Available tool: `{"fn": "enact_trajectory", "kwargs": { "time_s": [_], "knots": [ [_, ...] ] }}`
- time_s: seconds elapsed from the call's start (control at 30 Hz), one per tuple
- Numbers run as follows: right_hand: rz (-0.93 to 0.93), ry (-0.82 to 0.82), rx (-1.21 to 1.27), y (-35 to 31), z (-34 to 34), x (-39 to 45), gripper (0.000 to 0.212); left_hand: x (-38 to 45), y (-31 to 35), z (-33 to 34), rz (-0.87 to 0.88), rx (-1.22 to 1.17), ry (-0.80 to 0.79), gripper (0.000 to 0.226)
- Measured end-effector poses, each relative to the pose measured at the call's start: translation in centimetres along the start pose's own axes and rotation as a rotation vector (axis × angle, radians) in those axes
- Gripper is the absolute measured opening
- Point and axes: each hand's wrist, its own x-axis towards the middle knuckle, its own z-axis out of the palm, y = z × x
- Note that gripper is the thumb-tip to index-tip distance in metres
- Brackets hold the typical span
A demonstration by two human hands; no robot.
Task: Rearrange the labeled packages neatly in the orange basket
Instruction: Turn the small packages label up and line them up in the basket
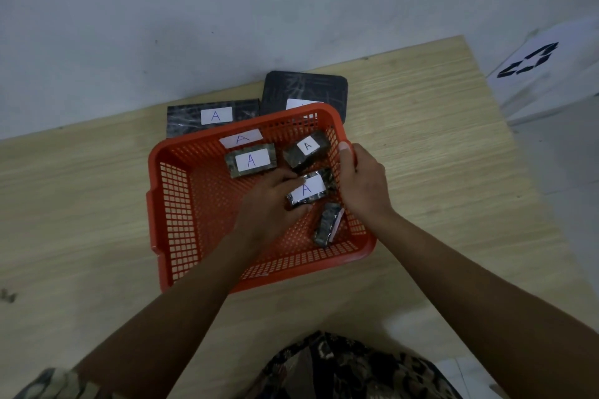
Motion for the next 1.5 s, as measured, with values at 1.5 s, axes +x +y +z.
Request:
{"fn": "enact_trajectory", "kwargs": {
  "time_s": [1.5],
  "knots": [
    [-0.033, 0.002, 0.003, 0.2, 0.0, -0.1, 0.042, -0.8, 0.2, -3.9, -0.582, -0.628, -0.219, 0.036]
  ]
}}
